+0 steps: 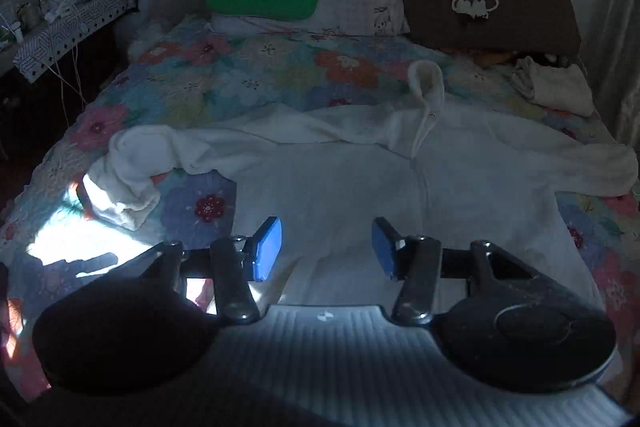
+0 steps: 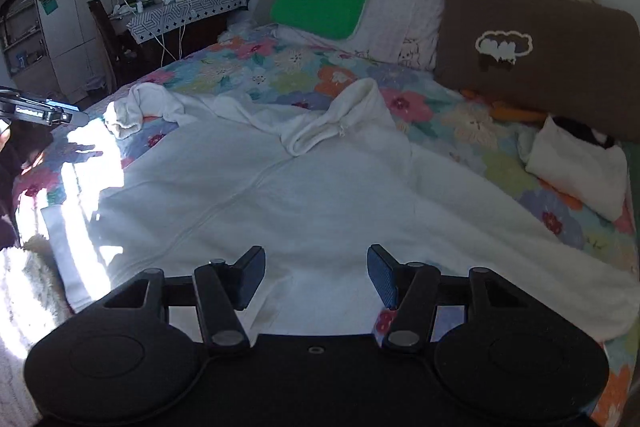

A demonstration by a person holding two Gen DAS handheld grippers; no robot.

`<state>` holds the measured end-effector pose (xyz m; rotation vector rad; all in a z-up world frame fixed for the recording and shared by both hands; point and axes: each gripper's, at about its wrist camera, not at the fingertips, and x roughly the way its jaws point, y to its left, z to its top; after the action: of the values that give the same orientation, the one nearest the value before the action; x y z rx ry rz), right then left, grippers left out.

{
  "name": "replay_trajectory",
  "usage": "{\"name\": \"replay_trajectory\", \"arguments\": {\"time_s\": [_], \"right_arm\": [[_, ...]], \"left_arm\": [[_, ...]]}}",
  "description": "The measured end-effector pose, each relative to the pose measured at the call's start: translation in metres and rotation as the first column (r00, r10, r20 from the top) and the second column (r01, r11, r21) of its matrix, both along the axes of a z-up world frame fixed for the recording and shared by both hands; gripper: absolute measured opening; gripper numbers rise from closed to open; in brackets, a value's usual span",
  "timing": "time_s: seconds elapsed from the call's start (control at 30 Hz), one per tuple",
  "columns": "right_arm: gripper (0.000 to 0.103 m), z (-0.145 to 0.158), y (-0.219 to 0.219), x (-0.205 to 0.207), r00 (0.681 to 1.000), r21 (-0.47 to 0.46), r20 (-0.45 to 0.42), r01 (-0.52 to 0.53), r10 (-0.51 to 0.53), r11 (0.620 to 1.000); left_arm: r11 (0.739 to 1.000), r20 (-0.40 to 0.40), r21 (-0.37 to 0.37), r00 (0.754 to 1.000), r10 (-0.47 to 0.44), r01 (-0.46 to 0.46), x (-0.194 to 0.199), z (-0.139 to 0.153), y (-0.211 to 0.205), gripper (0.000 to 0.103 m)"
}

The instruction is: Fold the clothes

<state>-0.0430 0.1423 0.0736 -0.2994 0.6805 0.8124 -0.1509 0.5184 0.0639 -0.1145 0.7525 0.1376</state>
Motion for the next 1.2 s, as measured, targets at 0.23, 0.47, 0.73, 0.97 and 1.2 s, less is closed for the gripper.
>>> {"name": "replay_trajectory", "arguments": {"time_s": [0.23, 0.47, 0.73, 0.97, 1.2], "right_arm": [[0.062, -0.002, 0.065, 0.176, 0.990, 0.056, -0.105, -0.089, 0.094, 0.994], [0.061, -0.086, 0.137, 0.288, 0.995, -0.201, -0.078, -0.084, 0.070, 0.976], [0.061, -0.141, 0.181, 0.359, 0.988, -0.211, -0.132, -0.103, 0.076, 0.972], [0.061, -0.153, 0.227, 0.377, 0.974, -0.207, -0.046, -0.228, 0.224, 0.951], [0.014, -0.147, 0.222, 0.410, 0.967, -0.007, -0.235, -0.105, 0.101, 0.994]], "left_arm": [[0.946, -0.046, 0.188, 0.965, -0.259, 0.263, 0.138, -0.062, -0.039, 0.049], [0.828, -0.203, 0.397, 0.918, -0.341, 0.395, 0.221, -0.143, -0.054, 0.046], [0.808, -0.178, 0.460, 0.930, -0.322, 0.368, 0.279, -0.167, -0.040, 0.046], [0.939, -0.079, 0.236, 0.968, -0.238, 0.250, 0.333, -0.142, 0.016, 0.022], [0.957, -0.027, 0.141, 0.967, -0.252, 0.253, 0.374, -0.127, 0.042, 0.003]]}}
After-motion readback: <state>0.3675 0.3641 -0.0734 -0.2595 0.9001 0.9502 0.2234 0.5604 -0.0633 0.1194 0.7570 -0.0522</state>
